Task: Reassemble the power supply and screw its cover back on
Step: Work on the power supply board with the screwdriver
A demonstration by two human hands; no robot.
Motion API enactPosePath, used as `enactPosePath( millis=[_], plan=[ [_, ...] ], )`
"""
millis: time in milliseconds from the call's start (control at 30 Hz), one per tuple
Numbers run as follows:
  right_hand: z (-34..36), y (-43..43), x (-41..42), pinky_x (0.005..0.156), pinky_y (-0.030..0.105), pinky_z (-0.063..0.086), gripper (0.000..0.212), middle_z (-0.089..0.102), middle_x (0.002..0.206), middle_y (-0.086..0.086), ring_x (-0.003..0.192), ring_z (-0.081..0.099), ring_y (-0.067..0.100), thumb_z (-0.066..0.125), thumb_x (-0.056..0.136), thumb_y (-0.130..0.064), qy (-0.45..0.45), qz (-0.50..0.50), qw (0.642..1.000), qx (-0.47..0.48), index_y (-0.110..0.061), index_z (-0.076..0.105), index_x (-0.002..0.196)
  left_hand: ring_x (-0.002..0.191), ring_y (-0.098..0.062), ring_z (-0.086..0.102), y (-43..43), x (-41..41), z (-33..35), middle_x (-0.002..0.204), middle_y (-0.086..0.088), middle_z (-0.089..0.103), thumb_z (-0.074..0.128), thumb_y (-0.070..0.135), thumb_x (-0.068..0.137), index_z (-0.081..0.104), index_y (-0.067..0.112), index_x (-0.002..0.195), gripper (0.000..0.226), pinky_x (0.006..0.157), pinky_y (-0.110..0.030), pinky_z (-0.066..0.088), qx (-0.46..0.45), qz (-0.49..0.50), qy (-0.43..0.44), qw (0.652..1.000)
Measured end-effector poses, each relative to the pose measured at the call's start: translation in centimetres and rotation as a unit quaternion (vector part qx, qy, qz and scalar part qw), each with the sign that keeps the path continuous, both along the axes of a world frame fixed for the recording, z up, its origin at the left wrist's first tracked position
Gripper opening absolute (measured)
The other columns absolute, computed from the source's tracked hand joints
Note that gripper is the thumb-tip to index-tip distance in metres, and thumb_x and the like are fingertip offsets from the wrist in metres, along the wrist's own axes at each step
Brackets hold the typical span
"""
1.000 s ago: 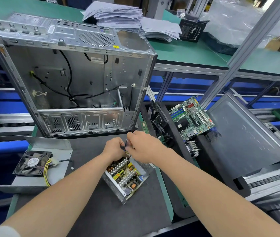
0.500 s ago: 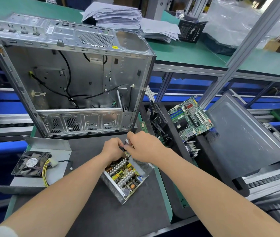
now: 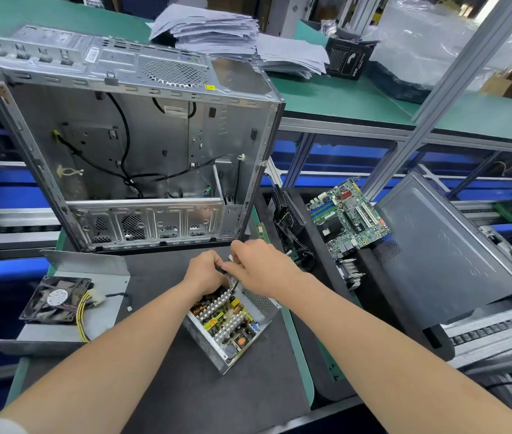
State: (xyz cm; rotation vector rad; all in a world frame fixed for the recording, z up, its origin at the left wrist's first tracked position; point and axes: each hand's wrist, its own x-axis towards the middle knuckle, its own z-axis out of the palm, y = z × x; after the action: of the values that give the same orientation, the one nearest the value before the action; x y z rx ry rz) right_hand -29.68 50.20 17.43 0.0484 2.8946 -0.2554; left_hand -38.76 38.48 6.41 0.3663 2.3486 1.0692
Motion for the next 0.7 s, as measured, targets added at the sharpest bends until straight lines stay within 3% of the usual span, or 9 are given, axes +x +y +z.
enactPosePath(
  millis=[67,167,267,367,433,600,700],
  plan=[
    [0.2,0.1,0.2,0.083,0.048,0.051,0.015,0.050,0.111,0.010,0.094,0.056,0.036,0.052,0.103,-0.024,-0.019,0.041,0.999,-0.021,-0.010,0.052,0.110,0.083,-0.021,0.055,0.0,0.1,0.0,0.099,-0.006,0.064,0.083,0.008,0.077,0.055,0.016,0.086,0.031,0.059,-0.030,0.038,-0.001,-0.001,0.008,1.000],
    [0.6,0.3,-0.1,0.088,0.051,0.050,0.015,0.051,0.117,0.011,0.100,0.056,0.037,0.052,0.099,-0.010,-0.032,0.058,0.997,-0.026,-0.011,0.053,0.114,0.087,-0.023,0.056,0.1,0.1,-0.1,0.098,-0.005,0.063,0.086,0.009,0.076,0.055,0.016,0.087,0.033,0.059,-0.030,0.038,-0.002,-0.003,0.008,1.000],
    [0.6,0.1,-0.5,0.084,0.049,0.052,0.019,0.057,0.108,0.013,0.102,0.057,0.039,0.055,0.105,-0.026,-0.023,0.024,0.999,-0.001,-0.009,0.052,0.113,0.088,-0.023,0.056,0.1,0.0,-0.2,0.099,-0.004,0.061,0.084,0.010,0.078,0.054,0.017,0.087,0.032,0.056,-0.028,0.037,-0.007,-0.004,0.006,1.000],
    [0.4,-0.1,-0.6,0.067,0.038,0.043,0.036,0.052,0.090,0.009,0.089,0.061,0.037,0.050,0.107,-0.044,-0.004,0.004,0.998,0.059,-0.008,0.051,0.113,0.086,-0.022,0.056,0.2,-0.1,-0.4,0.099,-0.004,0.062,0.082,0.008,0.080,0.054,0.018,0.088,0.030,0.056,-0.027,0.037,-0.008,-0.004,0.003,1.000],
    [0.4,0.0,-0.4,0.065,0.037,0.040,0.039,0.053,0.090,0.007,0.082,0.058,0.034,0.048,0.107,-0.049,0.013,0.004,0.999,0.049,-0.010,0.052,0.110,0.081,-0.019,0.056,0.2,-0.1,-0.5,0.098,-0.005,0.063,0.079,0.007,0.080,0.053,0.018,0.086,0.029,0.056,-0.028,0.037,-0.008,-0.005,0.004,1.000],
    [1.1,0.3,-0.2,0.075,0.046,0.051,0.016,0.051,0.111,0.008,0.092,0.058,0.033,0.055,0.096,-0.013,-0.021,0.102,0.995,0.002,-0.013,0.053,0.111,0.093,-0.025,0.058,0.3,-0.2,-0.6,0.103,-0.006,0.065,0.080,0.006,0.078,0.062,0.007,0.099,0.028,0.072,-0.032,0.041,-0.009,-0.017,0.024,1.000],
    [1.1,0.3,-0.4,0.075,0.048,0.052,0.010,0.058,0.106,0.013,0.095,0.059,0.036,0.054,0.101,-0.014,-0.014,0.079,0.997,0.017,-0.010,0.053,0.110,0.101,-0.029,0.060,0.4,-0.2,-0.8,0.108,-0.009,0.065,0.082,0.007,0.079,0.062,0.006,0.102,0.031,0.076,-0.034,0.045,-0.007,-0.012,0.016,1.000]
  ],
)
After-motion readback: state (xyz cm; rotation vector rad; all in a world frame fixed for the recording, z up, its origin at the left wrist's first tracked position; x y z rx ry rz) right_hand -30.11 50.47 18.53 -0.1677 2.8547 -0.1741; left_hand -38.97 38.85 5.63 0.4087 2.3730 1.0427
